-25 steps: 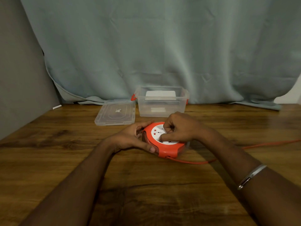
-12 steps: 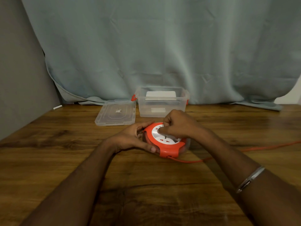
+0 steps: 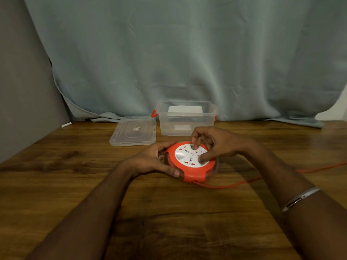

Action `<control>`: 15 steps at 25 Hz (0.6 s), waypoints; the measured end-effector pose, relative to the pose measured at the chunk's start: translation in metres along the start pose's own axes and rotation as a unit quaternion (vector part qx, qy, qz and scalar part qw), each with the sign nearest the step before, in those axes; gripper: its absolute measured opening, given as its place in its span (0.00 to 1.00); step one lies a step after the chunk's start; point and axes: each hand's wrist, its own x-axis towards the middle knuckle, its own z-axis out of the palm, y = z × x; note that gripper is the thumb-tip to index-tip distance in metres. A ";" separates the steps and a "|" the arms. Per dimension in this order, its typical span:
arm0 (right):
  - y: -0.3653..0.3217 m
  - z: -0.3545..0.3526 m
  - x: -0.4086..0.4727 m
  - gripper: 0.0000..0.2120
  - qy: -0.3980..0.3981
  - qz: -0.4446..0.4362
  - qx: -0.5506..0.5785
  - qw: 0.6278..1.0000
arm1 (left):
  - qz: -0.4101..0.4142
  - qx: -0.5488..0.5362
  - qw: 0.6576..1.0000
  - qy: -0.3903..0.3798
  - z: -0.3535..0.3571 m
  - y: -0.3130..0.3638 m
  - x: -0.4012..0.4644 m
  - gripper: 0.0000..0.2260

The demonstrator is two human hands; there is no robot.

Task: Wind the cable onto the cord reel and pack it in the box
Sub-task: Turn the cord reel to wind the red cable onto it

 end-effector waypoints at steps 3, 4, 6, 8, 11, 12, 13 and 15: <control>-0.002 0.002 0.004 0.19 0.021 -0.011 -0.020 1.000 | 0.001 0.009 1.000 -0.003 0.001 -0.001 0.000 0.63; -0.002 0.001 0.004 0.20 0.011 -0.007 -0.026 1.000 | 0.001 0.005 1.000 -0.002 0.001 -0.001 0.000 0.63; -0.001 -0.002 0.001 0.25 -0.021 0.005 -0.032 0.999 | 0.001 0.001 1.000 -0.002 0.001 0.000 -0.001 0.62; 0.000 -0.002 0.000 0.25 -0.030 0.007 -0.031 0.999 | 0.001 0.009 1.000 -0.001 0.001 0.000 -0.001 0.61; -0.003 0.001 -0.001 0.24 -0.007 0.003 -0.036 0.999 | -0.004 0.006 1.000 0.003 0.001 0.001 0.000 0.61; -0.004 0.003 -0.001 0.23 0.000 0.001 -0.046 0.999 | -0.003 0.005 1.000 0.005 0.001 0.001 0.000 0.61; -0.006 0.005 0.000 0.22 0.008 -0.001 -0.062 0.998 | -0.002 0.004 1.000 0.007 0.001 -0.001 0.001 0.61; -0.010 0.010 0.002 0.19 0.030 0.004 -0.109 0.994 | 0.003 -0.002 1.000 0.009 0.000 -0.003 0.001 0.60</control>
